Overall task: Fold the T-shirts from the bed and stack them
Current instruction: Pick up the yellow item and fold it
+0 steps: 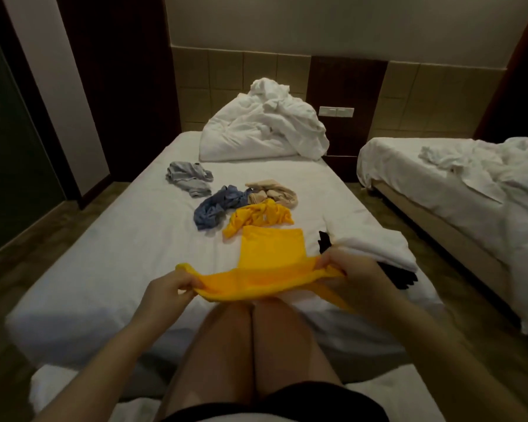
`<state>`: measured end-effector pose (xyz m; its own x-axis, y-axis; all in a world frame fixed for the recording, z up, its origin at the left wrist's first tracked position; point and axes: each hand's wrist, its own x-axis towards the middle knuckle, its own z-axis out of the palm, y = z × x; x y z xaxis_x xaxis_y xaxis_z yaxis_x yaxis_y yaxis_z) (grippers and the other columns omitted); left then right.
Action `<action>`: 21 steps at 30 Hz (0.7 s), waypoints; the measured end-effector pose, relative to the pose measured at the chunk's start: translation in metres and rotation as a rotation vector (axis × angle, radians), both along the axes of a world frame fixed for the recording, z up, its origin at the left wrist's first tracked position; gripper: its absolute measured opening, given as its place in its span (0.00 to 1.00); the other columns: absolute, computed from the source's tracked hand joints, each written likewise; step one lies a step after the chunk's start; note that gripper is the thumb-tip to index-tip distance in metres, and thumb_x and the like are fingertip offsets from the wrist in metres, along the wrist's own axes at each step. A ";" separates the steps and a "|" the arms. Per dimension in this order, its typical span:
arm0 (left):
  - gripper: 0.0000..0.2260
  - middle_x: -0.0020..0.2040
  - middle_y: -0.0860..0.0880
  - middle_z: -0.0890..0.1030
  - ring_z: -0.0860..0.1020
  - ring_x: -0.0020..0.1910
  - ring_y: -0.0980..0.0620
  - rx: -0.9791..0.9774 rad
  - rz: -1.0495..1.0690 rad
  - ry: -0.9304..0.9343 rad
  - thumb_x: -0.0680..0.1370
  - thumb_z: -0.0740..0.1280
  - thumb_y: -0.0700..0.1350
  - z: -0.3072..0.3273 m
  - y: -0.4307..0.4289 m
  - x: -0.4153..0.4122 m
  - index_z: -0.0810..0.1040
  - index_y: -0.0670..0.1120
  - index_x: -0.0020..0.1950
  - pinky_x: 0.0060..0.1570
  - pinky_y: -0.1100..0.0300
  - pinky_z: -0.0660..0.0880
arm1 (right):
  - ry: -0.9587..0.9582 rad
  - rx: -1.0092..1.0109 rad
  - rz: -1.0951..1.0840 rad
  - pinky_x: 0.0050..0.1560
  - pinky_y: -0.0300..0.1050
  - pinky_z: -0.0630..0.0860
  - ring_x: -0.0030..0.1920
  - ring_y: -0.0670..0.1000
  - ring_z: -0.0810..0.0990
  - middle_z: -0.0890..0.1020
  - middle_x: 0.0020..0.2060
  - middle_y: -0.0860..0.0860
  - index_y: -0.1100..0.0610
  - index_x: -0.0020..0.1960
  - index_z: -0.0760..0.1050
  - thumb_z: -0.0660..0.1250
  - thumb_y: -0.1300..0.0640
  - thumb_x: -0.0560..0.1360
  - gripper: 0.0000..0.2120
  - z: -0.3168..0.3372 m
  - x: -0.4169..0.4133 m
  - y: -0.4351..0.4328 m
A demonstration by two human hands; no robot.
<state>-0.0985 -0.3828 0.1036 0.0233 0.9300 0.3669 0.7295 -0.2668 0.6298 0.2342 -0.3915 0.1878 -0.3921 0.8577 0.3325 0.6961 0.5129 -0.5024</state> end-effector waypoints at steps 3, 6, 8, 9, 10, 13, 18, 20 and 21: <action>0.15 0.45 0.56 0.79 0.76 0.43 0.58 -0.002 -0.026 -0.004 0.65 0.62 0.54 -0.029 -0.024 -0.002 0.73 0.57 0.51 0.38 0.67 0.68 | -0.171 -0.061 0.090 0.37 0.48 0.72 0.33 0.44 0.71 0.70 0.31 0.41 0.40 0.54 0.62 0.64 0.47 0.71 0.15 -0.034 -0.005 -0.036; 0.12 0.33 0.49 0.76 0.76 0.35 0.56 -0.146 0.019 0.021 0.65 0.60 0.57 -0.054 -0.042 0.000 0.71 0.57 0.47 0.33 0.65 0.68 | -0.291 -0.176 0.108 0.44 0.44 0.71 0.45 0.49 0.78 0.78 0.44 0.43 0.36 0.63 0.55 0.64 0.49 0.74 0.24 -0.069 -0.008 -0.064; 0.06 0.37 0.51 0.80 0.79 0.39 0.52 -0.255 0.076 0.021 0.70 0.66 0.52 -0.065 -0.048 0.002 0.73 0.57 0.45 0.39 0.58 0.73 | -0.323 -0.196 0.162 0.45 0.45 0.70 0.52 0.54 0.79 0.80 0.52 0.49 0.40 0.68 0.60 0.60 0.47 0.75 0.23 -0.090 -0.008 -0.072; 0.07 0.41 0.47 0.82 0.80 0.43 0.47 -0.266 0.107 0.049 0.71 0.65 0.50 -0.070 -0.050 0.002 0.75 0.56 0.49 0.42 0.56 0.74 | -0.316 -0.188 0.175 0.44 0.45 0.70 0.53 0.55 0.78 0.80 0.54 0.50 0.43 0.68 0.64 0.57 0.45 0.74 0.22 -0.097 -0.007 -0.075; 0.12 0.45 0.44 0.83 0.81 0.46 0.45 -0.244 0.119 0.074 0.71 0.63 0.52 -0.075 -0.051 0.002 0.78 0.50 0.52 0.45 0.55 0.74 | -0.314 -0.158 0.187 0.44 0.45 0.71 0.52 0.56 0.78 0.80 0.54 0.49 0.46 0.65 0.69 0.53 0.43 0.72 0.23 -0.104 -0.006 -0.077; 0.17 0.49 0.43 0.84 0.81 0.49 0.45 -0.208 0.105 0.114 0.70 0.60 0.49 -0.086 -0.049 0.005 0.83 0.45 0.51 0.49 0.54 0.74 | -0.315 -0.054 0.183 0.37 0.45 0.74 0.43 0.56 0.81 0.82 0.48 0.50 0.51 0.54 0.77 0.53 0.46 0.68 0.21 -0.111 -0.006 -0.079; 0.06 0.43 0.40 0.80 0.77 0.46 0.42 -0.157 0.227 0.082 0.74 0.67 0.36 -0.082 -0.046 0.005 0.83 0.40 0.47 0.43 0.56 0.66 | -0.255 0.104 0.093 0.25 0.39 0.70 0.30 0.54 0.79 0.81 0.37 0.50 0.51 0.46 0.75 0.59 0.51 0.67 0.11 -0.102 -0.005 -0.073; 0.07 0.39 0.41 0.79 0.76 0.41 0.45 -0.161 0.238 0.031 0.73 0.66 0.42 -0.070 -0.049 0.008 0.83 0.41 0.44 0.38 0.55 0.64 | -0.237 0.107 0.079 0.25 0.39 0.69 0.30 0.54 0.79 0.81 0.37 0.50 0.53 0.46 0.76 0.59 0.51 0.67 0.12 -0.100 -0.005 -0.074; 0.11 0.37 0.42 0.80 0.76 0.38 0.47 -0.184 0.224 0.004 0.72 0.64 0.47 -0.068 -0.050 0.009 0.83 0.43 0.42 0.35 0.56 0.64 | -0.238 0.098 0.080 0.25 0.39 0.68 0.30 0.54 0.78 0.81 0.37 0.50 0.53 0.46 0.76 0.59 0.51 0.67 0.11 -0.100 -0.004 -0.075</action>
<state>-0.0892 -0.4332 0.0361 -0.1887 0.9631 0.1920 0.7601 0.0195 0.6495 0.2297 -0.4666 0.0875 -0.5342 0.7892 0.3031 0.7441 0.6091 -0.2745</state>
